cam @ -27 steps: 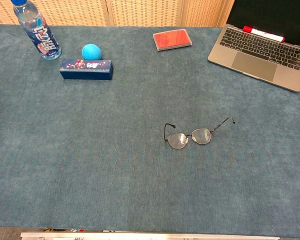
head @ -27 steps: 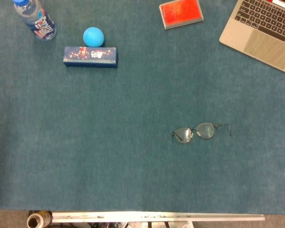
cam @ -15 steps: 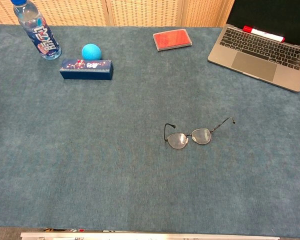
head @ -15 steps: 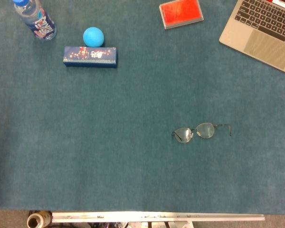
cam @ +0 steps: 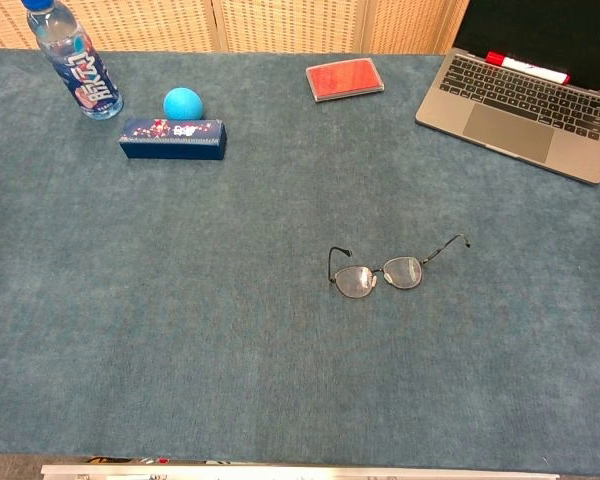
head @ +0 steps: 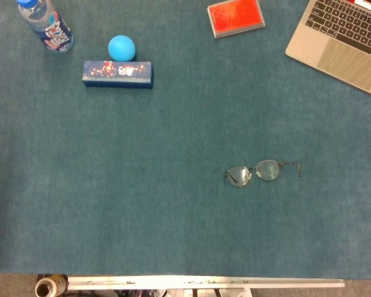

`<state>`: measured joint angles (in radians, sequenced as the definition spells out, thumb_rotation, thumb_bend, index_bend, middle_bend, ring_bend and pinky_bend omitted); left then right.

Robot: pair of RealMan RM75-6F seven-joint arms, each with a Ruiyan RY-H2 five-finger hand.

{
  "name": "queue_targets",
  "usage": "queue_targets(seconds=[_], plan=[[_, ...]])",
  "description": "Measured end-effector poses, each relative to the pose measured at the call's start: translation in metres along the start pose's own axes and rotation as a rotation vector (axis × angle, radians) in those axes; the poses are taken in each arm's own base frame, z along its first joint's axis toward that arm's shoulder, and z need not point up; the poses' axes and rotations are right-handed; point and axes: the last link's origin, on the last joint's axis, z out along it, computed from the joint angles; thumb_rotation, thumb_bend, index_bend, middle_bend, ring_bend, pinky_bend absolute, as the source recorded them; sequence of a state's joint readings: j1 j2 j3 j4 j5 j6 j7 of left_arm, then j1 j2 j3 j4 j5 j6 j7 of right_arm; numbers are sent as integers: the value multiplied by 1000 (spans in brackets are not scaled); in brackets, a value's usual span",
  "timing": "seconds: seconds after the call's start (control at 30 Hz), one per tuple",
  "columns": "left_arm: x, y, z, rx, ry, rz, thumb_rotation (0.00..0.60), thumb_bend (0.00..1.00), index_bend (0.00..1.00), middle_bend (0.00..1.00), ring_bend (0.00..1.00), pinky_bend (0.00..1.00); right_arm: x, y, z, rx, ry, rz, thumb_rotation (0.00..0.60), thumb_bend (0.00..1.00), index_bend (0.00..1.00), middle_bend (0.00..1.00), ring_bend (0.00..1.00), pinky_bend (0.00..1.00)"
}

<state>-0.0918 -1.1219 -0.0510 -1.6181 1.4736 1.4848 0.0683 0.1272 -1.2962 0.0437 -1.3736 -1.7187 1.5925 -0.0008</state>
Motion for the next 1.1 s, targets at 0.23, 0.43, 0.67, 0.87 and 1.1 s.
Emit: queue_targets(seconds=[0.23,0.43,0.67,0.87,1.1], plan=[[0,0,0,-2,-6,-7,600,0,649,497,346,549,-11,-19,10,80,29,25,600,479,410,391,186,391],[0,-1,0,-3,-12,-16,600,0,649,497,346,549,-21,-35,17,88,18,27,600,479,410,391,186,391],[3,-2,0,0,-10,-27,600,0,649,497,346,549,-38,-52,25,96,-19,62,600,478,410,391,186,391],[5,-3,0,1,-8,-38,600,0,649,497,346,549,-52,-69,29,129,-55,77,600,477,410,391,186,391],[5,-3,0,-2,-12,-41,600,0,649,498,346,549,-62,-81,31,157,-72,89,600,477,410,391,186,391]])
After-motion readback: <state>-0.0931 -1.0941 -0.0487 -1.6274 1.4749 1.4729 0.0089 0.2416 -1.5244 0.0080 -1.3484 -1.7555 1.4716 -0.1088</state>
